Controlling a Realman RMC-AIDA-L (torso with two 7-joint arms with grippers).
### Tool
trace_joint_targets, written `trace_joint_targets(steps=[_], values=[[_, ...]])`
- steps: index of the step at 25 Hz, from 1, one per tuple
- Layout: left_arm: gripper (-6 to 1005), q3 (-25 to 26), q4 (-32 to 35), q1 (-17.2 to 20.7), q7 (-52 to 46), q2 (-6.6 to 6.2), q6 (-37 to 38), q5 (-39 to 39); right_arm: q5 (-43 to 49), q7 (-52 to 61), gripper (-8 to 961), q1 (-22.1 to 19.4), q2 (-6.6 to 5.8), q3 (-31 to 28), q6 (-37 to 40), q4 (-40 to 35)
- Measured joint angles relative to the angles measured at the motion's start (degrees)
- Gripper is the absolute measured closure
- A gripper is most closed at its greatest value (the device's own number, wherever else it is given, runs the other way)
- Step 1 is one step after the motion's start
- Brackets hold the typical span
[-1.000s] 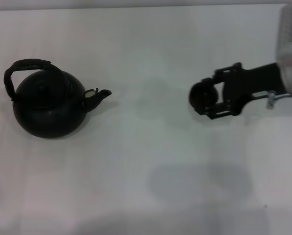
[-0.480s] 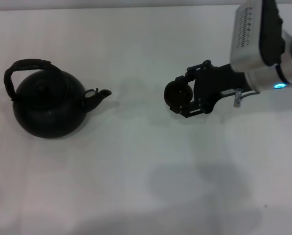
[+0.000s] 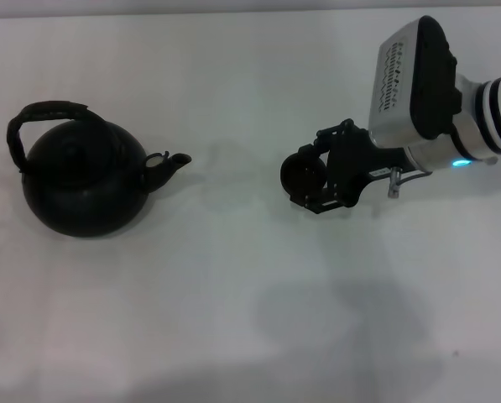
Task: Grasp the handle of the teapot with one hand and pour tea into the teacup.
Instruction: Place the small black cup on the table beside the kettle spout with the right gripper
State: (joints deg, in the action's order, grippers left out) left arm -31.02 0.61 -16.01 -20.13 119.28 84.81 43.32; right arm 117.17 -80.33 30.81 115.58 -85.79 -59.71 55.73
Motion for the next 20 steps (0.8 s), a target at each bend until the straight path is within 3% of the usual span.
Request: trace_joint_targets(steps=[20], values=[[349, 0.0, 0.0, 0.02, 0.0, -0.01, -0.26, 0.0, -0.1, -0.51, 227, -0.12, 0.0, 2.73, 5.27, -2.8]])
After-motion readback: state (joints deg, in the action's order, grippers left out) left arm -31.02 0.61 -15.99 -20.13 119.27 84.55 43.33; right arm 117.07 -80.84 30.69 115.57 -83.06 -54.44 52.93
